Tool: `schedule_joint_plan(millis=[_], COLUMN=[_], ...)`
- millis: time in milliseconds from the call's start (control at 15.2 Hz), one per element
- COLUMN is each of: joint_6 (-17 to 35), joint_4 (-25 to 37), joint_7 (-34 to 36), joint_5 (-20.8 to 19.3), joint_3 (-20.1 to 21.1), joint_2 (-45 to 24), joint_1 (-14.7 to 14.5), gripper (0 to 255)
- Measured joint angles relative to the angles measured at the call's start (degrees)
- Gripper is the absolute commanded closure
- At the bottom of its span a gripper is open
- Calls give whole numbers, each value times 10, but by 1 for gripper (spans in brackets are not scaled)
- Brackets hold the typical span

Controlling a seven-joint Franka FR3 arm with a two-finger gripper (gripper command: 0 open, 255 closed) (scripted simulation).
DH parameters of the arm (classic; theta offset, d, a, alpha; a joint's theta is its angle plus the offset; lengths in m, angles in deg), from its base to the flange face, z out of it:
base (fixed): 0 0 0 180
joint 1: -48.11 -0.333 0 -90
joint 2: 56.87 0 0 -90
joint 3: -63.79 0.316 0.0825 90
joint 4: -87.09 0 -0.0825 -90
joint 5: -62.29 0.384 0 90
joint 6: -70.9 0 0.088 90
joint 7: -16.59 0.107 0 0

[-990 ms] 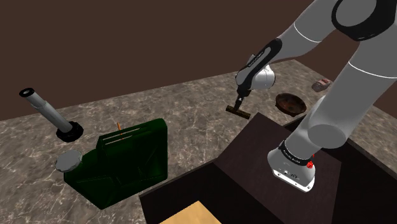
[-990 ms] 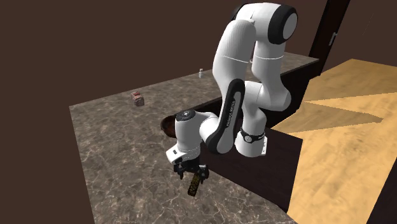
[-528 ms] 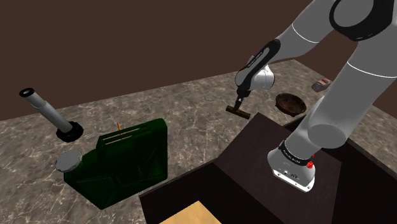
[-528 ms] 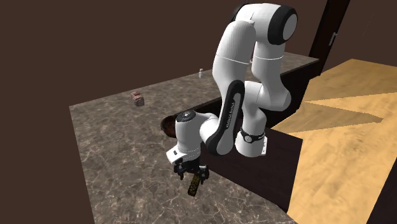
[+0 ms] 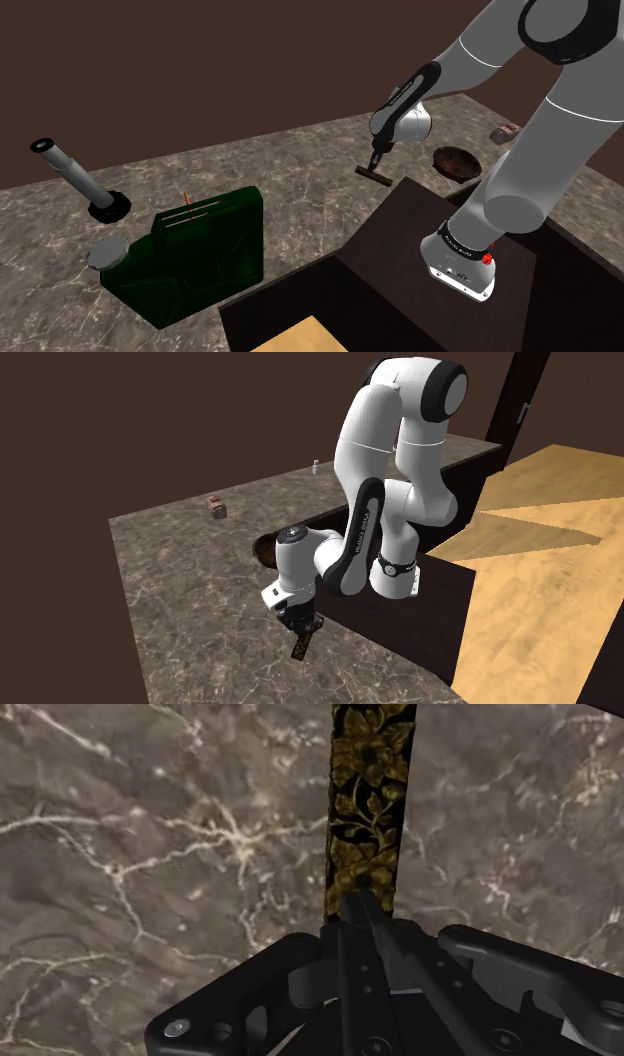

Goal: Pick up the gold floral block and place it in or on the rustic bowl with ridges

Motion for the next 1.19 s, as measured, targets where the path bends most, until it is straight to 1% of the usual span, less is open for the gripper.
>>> schedule_joint_plan(millis=[66,132,198,264,330,396,462,528,660,858,924,1188], joint_6=[0,0,0,-7,-22,-31,-30,-25,-12,14,19,24], joint_4=[0,0,0,-7,-15,-22,-25,-27,-26,-16,-16,-16], joint_7=[0,0,0,21,62,92,102,100,85,35,25,17], joint_5=[0,0,0,-22,-62,-94,-101,-96,-69,-2,11,23], joint_3=[0,0,0,-13,-32,-42,-43,-42,-34,-7,-1,6], joint_2=[0,0,0,13,33,49,50,45,27,-15,-21,-28], joint_1=[0,0,0,-5,-12,-13,-13,-13,-14,-3,1,5], gripper=[255,0,0,0,0,0,0,0,0,0,0,0])
